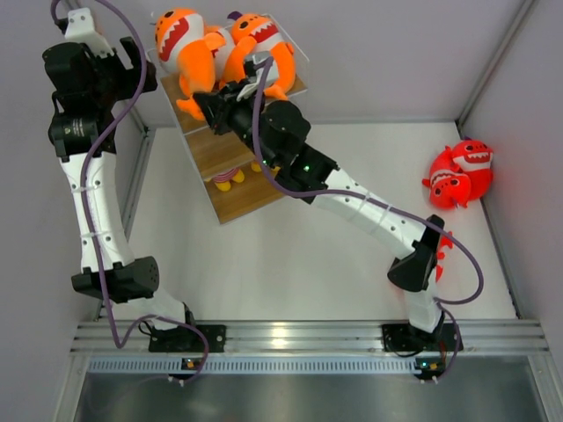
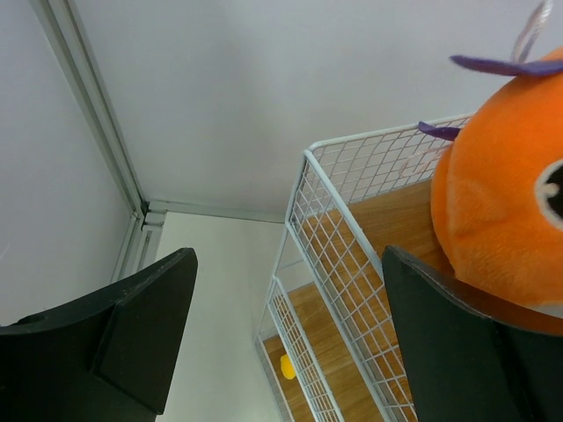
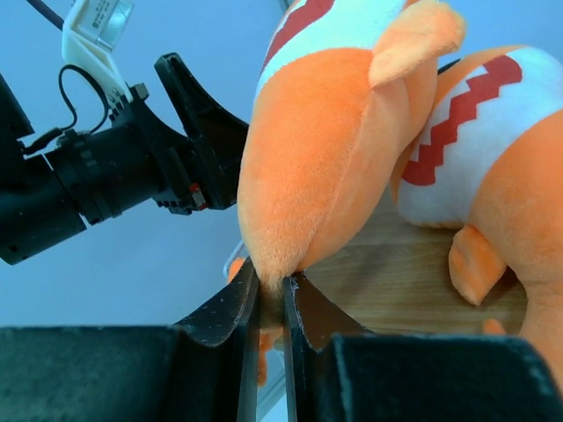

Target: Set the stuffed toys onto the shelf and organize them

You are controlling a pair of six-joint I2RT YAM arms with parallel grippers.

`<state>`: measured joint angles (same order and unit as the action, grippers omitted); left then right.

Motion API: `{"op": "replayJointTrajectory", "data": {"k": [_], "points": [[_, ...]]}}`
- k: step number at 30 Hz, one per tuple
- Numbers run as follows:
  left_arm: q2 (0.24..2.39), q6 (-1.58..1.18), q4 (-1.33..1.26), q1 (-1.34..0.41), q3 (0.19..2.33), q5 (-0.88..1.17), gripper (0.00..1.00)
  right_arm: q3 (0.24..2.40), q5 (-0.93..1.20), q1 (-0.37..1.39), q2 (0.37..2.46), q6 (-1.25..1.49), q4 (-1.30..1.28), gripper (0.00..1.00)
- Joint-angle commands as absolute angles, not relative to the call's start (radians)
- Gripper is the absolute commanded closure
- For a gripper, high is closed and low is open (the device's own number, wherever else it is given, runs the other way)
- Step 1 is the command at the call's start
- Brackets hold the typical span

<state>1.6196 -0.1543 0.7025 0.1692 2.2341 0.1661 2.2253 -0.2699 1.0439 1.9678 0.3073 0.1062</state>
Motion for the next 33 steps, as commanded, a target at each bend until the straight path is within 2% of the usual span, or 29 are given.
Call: {"op": "replayJointTrajectory", "data": {"k": [1, 8, 16, 17, 18, 20, 26, 29, 33], "points": [[1.574, -0.140, 0.670, 0.167, 2.220, 0.158, 0.08, 2.250, -0.236, 1.025, 1.954, 0.330, 0.092, 1.00], [1.563, -0.137, 0.670, 0.167, 2.207, 0.158, 0.07, 2.417, -0.195, 1.014, 2.066, 0.287, -0.073, 1.00], [1.562, -0.141, 0.672, 0.167, 2.201, 0.163, 0.07, 2.390, -0.181, 1.009, 2.054, 0.265, -0.120, 1.00], [1.563, -0.141, 0.670, 0.167, 2.200, 0.164, 0.07, 2.387, -0.183, 1.008, 2.054, 0.267, -0.118, 0.96], [1.562, -0.141, 0.670, 0.166, 2.200, 0.163, 0.07, 2.384, -0.183, 1.005, 2.051, 0.267, -0.118, 0.82], [1.559, -0.140, 0.670, 0.167, 2.197, 0.161, 0.07, 2.372, -0.184, 0.999, 2.040, 0.270, -0.112, 0.65], [1.555, -0.133, 0.670, 0.167, 2.194, 0.160, 0.06, 2.309, -0.184, 0.996, 1.976, 0.256, -0.074, 0.39], [1.554, -0.133, 0.670, 0.167, 2.192, 0.161, 0.06, 2.278, -0.179, 0.996, 1.944, 0.249, -0.055, 0.30], [1.545, -0.123, 0.670, 0.167, 2.194, 0.155, 0.05, 2.269, -0.160, 0.997, 1.913, 0.229, -0.054, 0.24]]}}
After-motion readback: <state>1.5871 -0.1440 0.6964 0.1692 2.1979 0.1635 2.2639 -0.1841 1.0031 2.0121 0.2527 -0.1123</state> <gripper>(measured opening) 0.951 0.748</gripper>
